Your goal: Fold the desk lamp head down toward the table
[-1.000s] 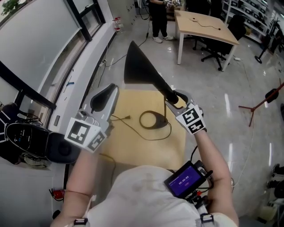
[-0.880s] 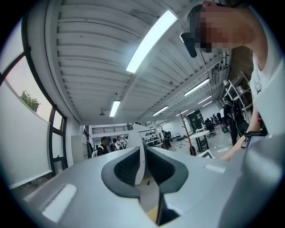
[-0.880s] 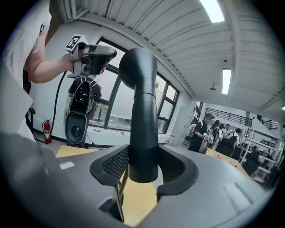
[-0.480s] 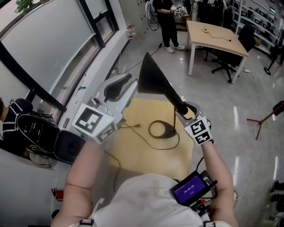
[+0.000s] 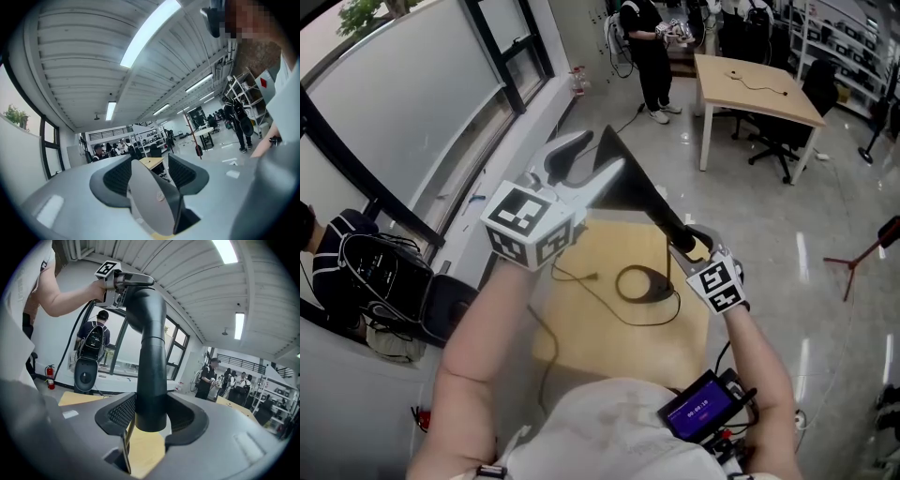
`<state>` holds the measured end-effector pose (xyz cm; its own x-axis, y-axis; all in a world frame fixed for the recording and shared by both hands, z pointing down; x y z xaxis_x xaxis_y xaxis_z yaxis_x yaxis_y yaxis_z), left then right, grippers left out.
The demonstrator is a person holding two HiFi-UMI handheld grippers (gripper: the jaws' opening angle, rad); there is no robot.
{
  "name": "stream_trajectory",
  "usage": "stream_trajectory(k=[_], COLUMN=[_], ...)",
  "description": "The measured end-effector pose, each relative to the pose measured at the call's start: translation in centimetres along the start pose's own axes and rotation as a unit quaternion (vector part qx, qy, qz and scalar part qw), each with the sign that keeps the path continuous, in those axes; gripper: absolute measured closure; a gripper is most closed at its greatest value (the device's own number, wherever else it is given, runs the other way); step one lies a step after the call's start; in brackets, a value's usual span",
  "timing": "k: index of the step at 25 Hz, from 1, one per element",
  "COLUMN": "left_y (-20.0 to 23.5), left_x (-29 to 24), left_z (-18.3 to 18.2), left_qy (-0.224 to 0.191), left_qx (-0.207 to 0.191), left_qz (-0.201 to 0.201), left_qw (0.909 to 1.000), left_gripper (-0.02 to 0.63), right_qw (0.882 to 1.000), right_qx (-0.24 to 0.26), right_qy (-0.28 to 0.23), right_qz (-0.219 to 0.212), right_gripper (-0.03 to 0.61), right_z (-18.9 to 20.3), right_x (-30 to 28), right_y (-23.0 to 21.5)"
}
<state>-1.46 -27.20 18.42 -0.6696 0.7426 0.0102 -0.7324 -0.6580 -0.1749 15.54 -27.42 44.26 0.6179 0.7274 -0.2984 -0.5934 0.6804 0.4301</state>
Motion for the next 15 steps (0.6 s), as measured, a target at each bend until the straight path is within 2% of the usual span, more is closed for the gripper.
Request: stream_trajectory(k=[3,8,10,13,15], left_y=[-0.2,0.1,0.4,0.9,1.1], left_x=[-1.6,-3.2,-3.4,-3.0,-3.0], left_z=[0.3,0.4,0.6,0.8,0.9], left_qy=[0.020,0.050,0.051,0.042,0.037], left_qx=[-0.004,-0.032,-0.026,-0.018,-0.018], left_qz=[0.002,-0.011,-0.022,-0.038,-0.040], left_qw=[0.9998,0.9982,0.9981,0.9983,0.9984], left_gripper=[0.370,0.371,0.375,0.434,0.436], right_qw=[1.000,1.000,1.000,1.000,1.000], right_qx=[0.001,0.001,0.001,0.001,0.000], right_qy=[-0.001,0.000,-0.001,-0.003,-0.004], right_qz=[0.001,0.002,0.004,0.007,0.008], right_gripper=[0.359,0.359,0.360,0.360,0.362], right_z=[0.3,0.3,0.3,0.2,0.2], right_x=[-0.1,-0.4,-0.5,-0.6,-0.8], right_y=[-0.1,-0.5,-0.6,-0.2,-0.2])
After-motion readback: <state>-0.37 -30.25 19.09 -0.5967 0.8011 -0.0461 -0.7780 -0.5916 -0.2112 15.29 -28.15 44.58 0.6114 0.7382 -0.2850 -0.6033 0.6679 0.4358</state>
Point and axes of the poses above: the fingertips, and each gripper's own axes: x backward along the fingers, y to its left, z out of its underside, the point moved 5 cm from there along x, backward along the fingers, and after that the axes turned 8 degrees about x, right-handed, at the moved point
